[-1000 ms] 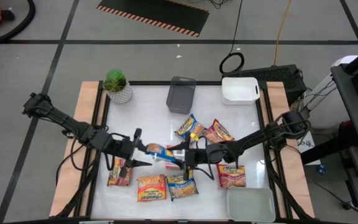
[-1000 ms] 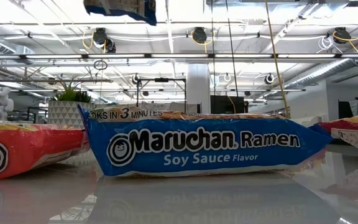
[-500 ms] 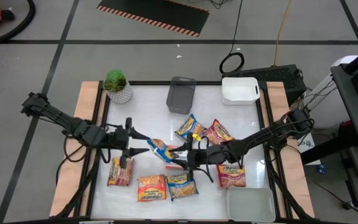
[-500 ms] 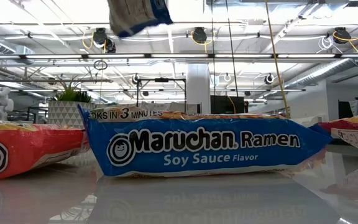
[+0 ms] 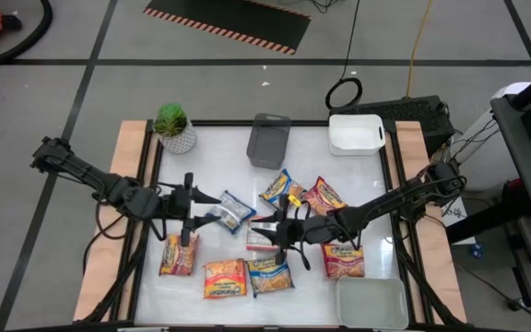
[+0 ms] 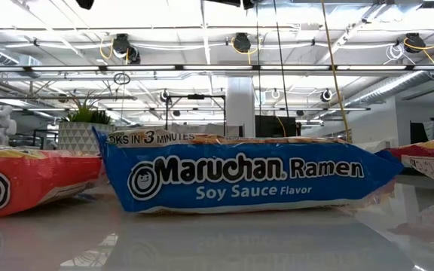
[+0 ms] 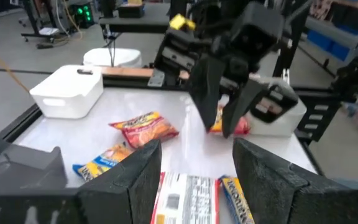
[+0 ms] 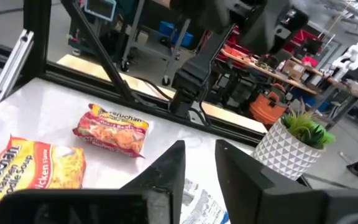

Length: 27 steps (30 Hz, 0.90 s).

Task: Sort Maruchan noodles
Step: Put the top left blue noodle pack into the white bin

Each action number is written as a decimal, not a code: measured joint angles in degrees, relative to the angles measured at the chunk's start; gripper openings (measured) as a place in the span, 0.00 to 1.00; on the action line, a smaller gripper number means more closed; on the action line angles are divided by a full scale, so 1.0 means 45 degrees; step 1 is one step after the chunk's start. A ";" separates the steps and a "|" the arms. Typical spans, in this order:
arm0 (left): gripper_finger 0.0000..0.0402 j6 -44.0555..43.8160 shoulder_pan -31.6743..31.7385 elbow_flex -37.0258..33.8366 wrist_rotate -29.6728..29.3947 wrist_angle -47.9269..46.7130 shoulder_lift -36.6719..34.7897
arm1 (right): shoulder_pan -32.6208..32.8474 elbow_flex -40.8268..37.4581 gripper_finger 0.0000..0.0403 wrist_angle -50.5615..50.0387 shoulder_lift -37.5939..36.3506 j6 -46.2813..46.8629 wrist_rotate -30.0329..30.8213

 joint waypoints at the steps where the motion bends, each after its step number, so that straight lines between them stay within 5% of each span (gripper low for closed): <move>1: 0.51 -0.0097 0.0000 0.0000 0.0000 -0.0202 0.0000 | -0.0006 0.0000 0.19 -0.0002 0.0000 0.0111 0.0000; 12: 0.51 -0.2318 0.0764 0.0000 0.0005 -0.4237 0.0005 | -0.0795 0.0005 0.25 -0.1405 0.0000 0.4469 0.1308; 20: 0.51 -0.5866 0.1611 0.0000 0.0363 -0.8785 0.0049 | -0.1494 0.0005 0.32 -0.2460 0.0005 0.6314 -0.0746; 27: 0.51 -0.7200 0.1719 -0.0293 0.0605 -0.9335 0.0355 | -0.1506 0.0005 0.32 -0.2304 0.0005 0.6354 -0.1039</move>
